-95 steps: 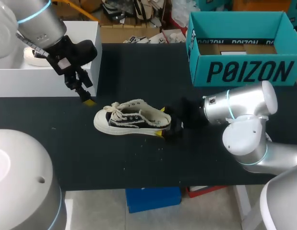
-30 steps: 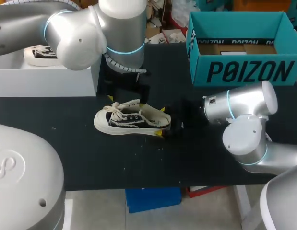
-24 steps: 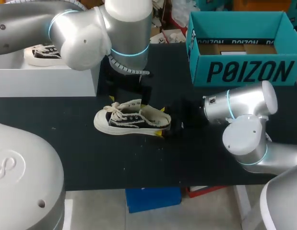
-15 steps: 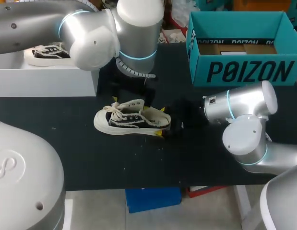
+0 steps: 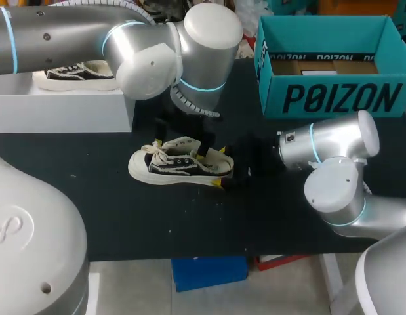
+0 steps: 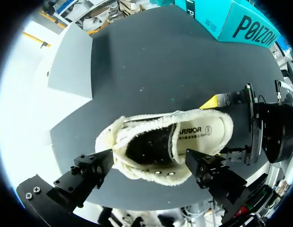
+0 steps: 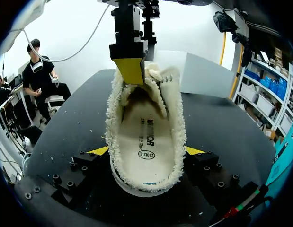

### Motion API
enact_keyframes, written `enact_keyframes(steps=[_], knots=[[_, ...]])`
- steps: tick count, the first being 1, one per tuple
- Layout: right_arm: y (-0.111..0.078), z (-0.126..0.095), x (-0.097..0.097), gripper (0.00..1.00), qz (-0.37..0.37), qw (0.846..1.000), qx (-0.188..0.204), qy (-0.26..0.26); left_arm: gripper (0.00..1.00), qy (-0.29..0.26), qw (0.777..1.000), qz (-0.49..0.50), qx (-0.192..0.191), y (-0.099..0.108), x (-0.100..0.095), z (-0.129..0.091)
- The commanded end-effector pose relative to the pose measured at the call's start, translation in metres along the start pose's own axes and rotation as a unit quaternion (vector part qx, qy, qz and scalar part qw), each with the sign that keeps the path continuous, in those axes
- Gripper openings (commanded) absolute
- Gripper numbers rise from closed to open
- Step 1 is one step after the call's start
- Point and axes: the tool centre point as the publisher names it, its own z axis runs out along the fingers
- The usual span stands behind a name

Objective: Take the shoe out of the shoebox, open the shoe tongue, remove and reinsert the insole, then place the shoe into the shoebox

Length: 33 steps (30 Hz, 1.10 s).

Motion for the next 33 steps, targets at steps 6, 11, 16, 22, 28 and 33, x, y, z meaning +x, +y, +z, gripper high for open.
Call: enact_keyframes(steps=[6,11,16,22,28,33], knots=[[-0.005,0.002,0.001,0.00,0.001,1.000,0.000,-0.001,1.00,-0.041,0.999,0.003,-0.026,-0.003,0.009,0.013],[-0.005,0.002,0.001,0.00,0.001,1.000,0.000,-0.001,1.00,-0.059,0.997,0.001,-0.040,-0.002,0.009,0.018],[-0.005,0.002,0.001,0.00,0.001,1.000,0.000,-0.001,1.00,-0.066,0.997,0.001,-0.046,-0.001,0.012,0.021],[-0.005,0.002,0.001,0.00,0.001,1.000,0.000,-0.001,0.99,-0.064,0.997,0.001,-0.048,-0.002,0.016,0.022],[-0.005,0.002,0.001,0.00,0.001,1.000,0.000,-0.001,0.71,-0.061,0.997,0.002,-0.045,-0.004,0.020,0.021],[-0.005,0.002,0.001,0.00,0.001,1.000,0.000,-0.001,0.46,-0.066,0.997,0.005,-0.046,-0.004,0.021,0.023]])
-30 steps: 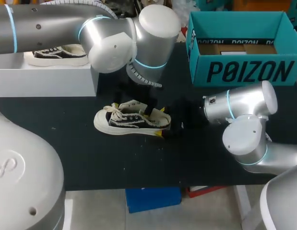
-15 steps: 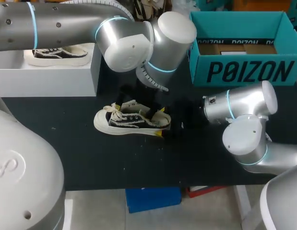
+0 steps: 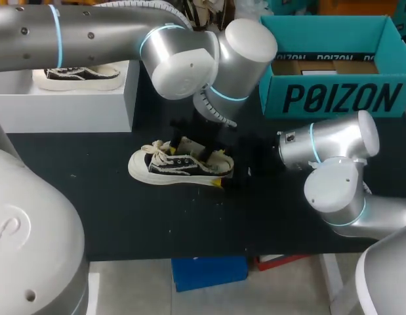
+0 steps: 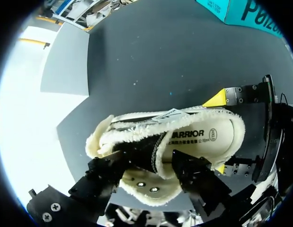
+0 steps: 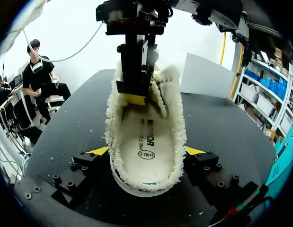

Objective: Take the shoe out of the shoebox, open the shoe tongue, remove and reinsert the insole, then place the shoe into the shoebox

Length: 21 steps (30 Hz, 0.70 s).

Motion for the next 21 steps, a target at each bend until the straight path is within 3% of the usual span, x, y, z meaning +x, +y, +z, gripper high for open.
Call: enact_keyframes(steps=[1,4,5,6,21], knots=[[-0.005,0.002,0.001,0.00,0.001,1.000,0.000,-0.001,0.44,-0.006,1.000,0.000,-0.002,-0.001,0.003,0.002],[-0.005,0.002,0.001,0.00,0.001,1.000,0.000,-0.001,0.22,-0.010,1.000,-0.002,-0.002,-0.001,0.003,0.003],[-0.005,0.002,0.001,0.00,0.001,1.000,0.000,-0.001,0.06,-0.011,1.000,-0.006,-0.001,-0.001,0.002,0.003],[-0.005,0.002,0.001,0.00,0.001,1.000,0.000,-0.001,0.00,-0.011,1.000,-0.006,0.000,-0.001,0.001,0.002],[-0.005,0.002,0.001,0.00,0.001,1.000,0.000,-0.001,0.00,0.033,0.998,-0.028,0.054,-0.007,-0.011,-0.024]])
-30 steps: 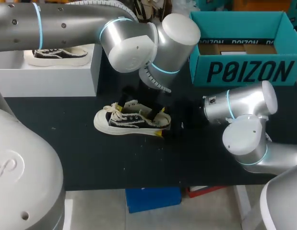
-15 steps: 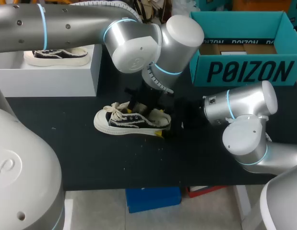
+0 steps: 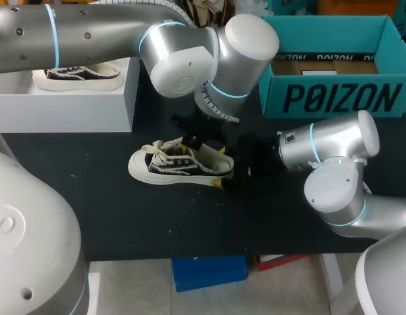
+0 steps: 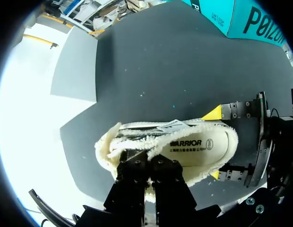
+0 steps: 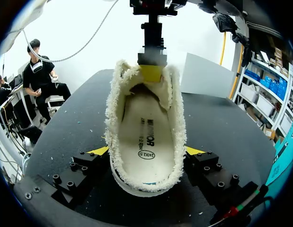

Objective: Take the shoe out of the shoebox, open the shoe tongue, remove and reinsert the insole, then place the shoe into the shoebox

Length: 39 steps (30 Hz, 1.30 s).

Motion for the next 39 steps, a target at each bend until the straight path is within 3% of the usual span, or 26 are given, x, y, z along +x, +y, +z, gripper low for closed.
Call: enact_keyframes(steps=[1,12,19,31,39], knots=[[-0.004,0.002,0.001,0.00,0.000,1.000,0.000,-0.001,0.00,0.022,1.000,-0.002,0.019,0.005,-0.014,-0.009],[-0.004,0.002,0.001,0.00,0.000,1.000,0.000,-0.001,0.00,0.100,0.992,-0.033,0.071,0.007,-0.034,-0.027],[-0.004,0.002,0.001,0.00,0.000,1.000,0.000,-0.001,0.00,0.134,0.986,-0.049,0.091,0.013,-0.049,-0.025],[-0.004,0.002,0.001,0.00,0.000,1.000,0.000,-0.001,0.00,0.141,0.982,-0.068,0.103,0.022,-0.080,-0.016],[-0.004,0.002,0.001,0.00,0.000,1.000,0.000,-0.001,0.00,0.144,0.981,-0.077,0.107,0.026,-0.091,-0.013]])
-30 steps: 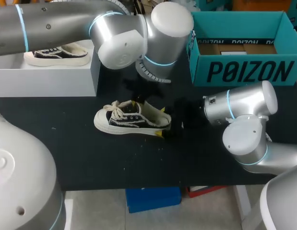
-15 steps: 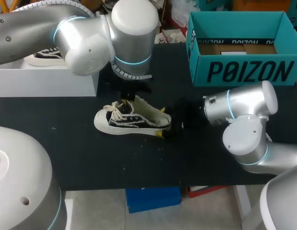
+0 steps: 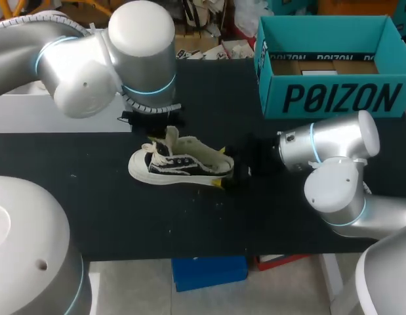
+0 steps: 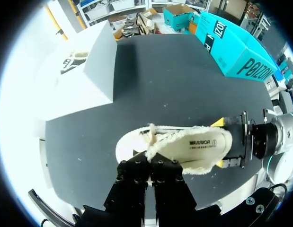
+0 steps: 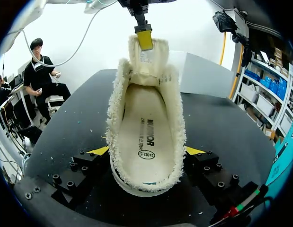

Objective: Take the shoe out of the shoebox, open the shoe tongue, remove and reinsert the insole, then place the shoe into the shoebox

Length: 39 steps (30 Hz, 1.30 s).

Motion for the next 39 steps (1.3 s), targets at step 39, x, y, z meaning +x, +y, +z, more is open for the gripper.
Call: enact_keyframes(steps=[39], knots=[[-0.004,0.002,0.001,0.00,0.001,1.000,0.000,-0.001,0.00,0.013,1.000,-0.025,-0.003,0.016,-0.042,0.022]])
